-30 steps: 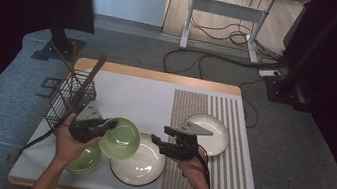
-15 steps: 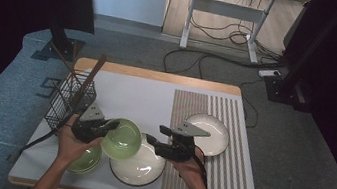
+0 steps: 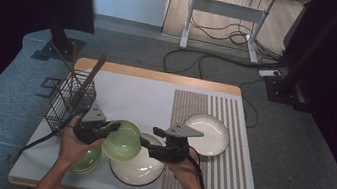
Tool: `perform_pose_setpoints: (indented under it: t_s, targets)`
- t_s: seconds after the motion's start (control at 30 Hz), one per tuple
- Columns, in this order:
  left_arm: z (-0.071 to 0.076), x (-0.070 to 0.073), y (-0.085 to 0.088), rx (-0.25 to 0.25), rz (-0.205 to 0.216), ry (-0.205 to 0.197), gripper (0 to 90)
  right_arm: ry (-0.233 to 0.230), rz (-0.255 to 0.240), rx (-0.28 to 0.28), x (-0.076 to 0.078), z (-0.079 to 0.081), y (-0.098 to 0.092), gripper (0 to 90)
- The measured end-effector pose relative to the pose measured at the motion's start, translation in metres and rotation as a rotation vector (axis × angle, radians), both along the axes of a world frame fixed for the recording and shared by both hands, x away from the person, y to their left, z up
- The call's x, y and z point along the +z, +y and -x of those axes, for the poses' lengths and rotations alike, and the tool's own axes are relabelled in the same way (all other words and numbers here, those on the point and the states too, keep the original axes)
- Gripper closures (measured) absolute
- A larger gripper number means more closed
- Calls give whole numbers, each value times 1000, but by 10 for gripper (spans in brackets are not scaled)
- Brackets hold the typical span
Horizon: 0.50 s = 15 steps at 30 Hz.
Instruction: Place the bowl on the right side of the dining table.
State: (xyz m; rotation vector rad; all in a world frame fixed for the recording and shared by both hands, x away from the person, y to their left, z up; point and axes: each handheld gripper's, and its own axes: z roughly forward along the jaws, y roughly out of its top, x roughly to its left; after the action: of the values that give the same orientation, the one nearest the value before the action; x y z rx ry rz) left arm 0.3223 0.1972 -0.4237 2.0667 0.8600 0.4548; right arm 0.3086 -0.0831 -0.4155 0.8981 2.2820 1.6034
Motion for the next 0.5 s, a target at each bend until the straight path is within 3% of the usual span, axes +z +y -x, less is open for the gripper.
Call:
perform_pose_setpoints:
  t_s: [0.5]
  targets:
    - [1, -5, -7, 3, -3, 10, 836, 12, 54, 0, -12, -1, 12, 414]
